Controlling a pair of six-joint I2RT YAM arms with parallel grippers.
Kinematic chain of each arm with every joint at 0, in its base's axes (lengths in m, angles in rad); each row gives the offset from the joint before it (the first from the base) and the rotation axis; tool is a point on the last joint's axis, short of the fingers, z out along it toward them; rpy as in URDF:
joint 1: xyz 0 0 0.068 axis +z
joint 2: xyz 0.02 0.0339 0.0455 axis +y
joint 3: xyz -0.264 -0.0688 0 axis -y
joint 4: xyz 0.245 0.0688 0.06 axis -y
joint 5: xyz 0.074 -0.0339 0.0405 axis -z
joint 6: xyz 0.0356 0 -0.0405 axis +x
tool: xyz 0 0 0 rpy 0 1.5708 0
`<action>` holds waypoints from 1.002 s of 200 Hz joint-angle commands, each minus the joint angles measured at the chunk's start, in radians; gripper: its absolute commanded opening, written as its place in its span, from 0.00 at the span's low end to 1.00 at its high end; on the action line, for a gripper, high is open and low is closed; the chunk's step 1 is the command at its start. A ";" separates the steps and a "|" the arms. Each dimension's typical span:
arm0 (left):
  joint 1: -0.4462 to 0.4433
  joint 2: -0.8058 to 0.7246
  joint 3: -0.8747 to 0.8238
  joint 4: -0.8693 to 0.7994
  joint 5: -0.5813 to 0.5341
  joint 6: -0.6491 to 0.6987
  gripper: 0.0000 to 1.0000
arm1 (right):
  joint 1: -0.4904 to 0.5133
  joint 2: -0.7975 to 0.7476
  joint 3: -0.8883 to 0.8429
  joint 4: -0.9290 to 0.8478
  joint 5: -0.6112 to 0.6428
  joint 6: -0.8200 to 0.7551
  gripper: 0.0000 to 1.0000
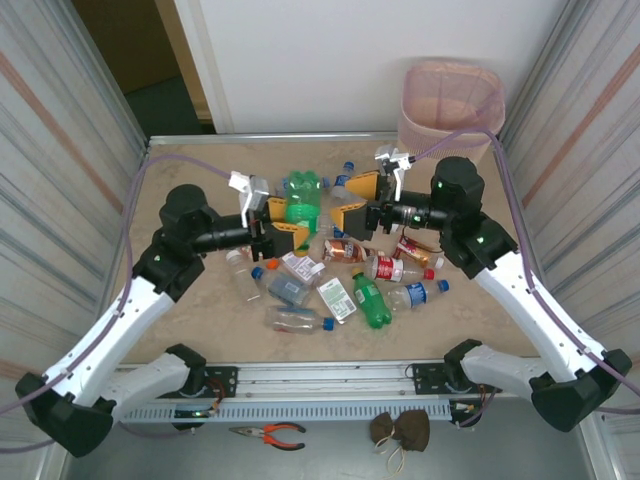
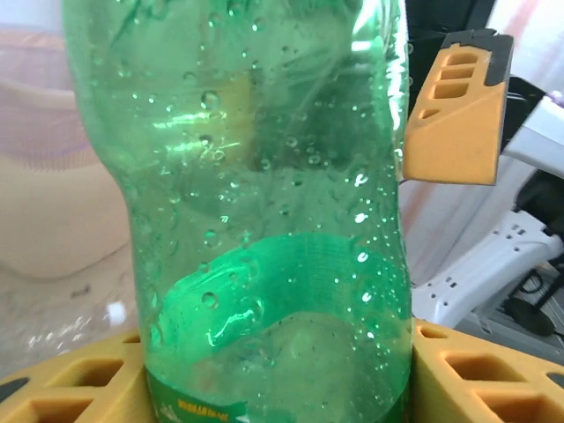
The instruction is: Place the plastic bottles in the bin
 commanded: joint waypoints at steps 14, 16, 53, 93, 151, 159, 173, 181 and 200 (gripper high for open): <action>-0.077 0.062 0.088 0.049 0.030 0.089 0.49 | 0.059 0.009 0.047 0.070 -0.055 -0.014 0.99; -0.080 0.065 0.091 0.051 0.030 0.089 0.50 | 0.061 0.009 0.048 0.070 -0.055 -0.016 0.99; -0.104 0.103 0.121 0.075 0.049 0.087 0.49 | 0.105 0.014 0.060 0.066 -0.052 -0.034 1.00; -0.108 0.098 0.125 0.069 0.038 0.100 0.49 | 0.127 0.010 0.064 0.047 -0.028 -0.044 0.90; -0.109 0.076 0.106 0.075 0.022 0.103 0.50 | 0.138 0.007 0.066 0.046 -0.025 -0.040 0.64; -0.110 0.073 0.104 0.075 0.024 0.100 0.51 | 0.139 0.007 0.066 0.046 -0.025 -0.040 0.61; -0.109 0.073 0.104 0.077 0.024 0.101 0.51 | 0.143 0.007 0.068 0.046 -0.025 -0.039 0.57; -0.109 0.072 0.103 0.076 0.025 0.100 0.51 | 0.144 0.007 0.068 0.046 -0.025 -0.039 0.55; -0.109 0.072 0.104 0.077 0.022 0.101 0.51 | 0.145 0.007 0.071 0.049 -0.025 -0.039 0.50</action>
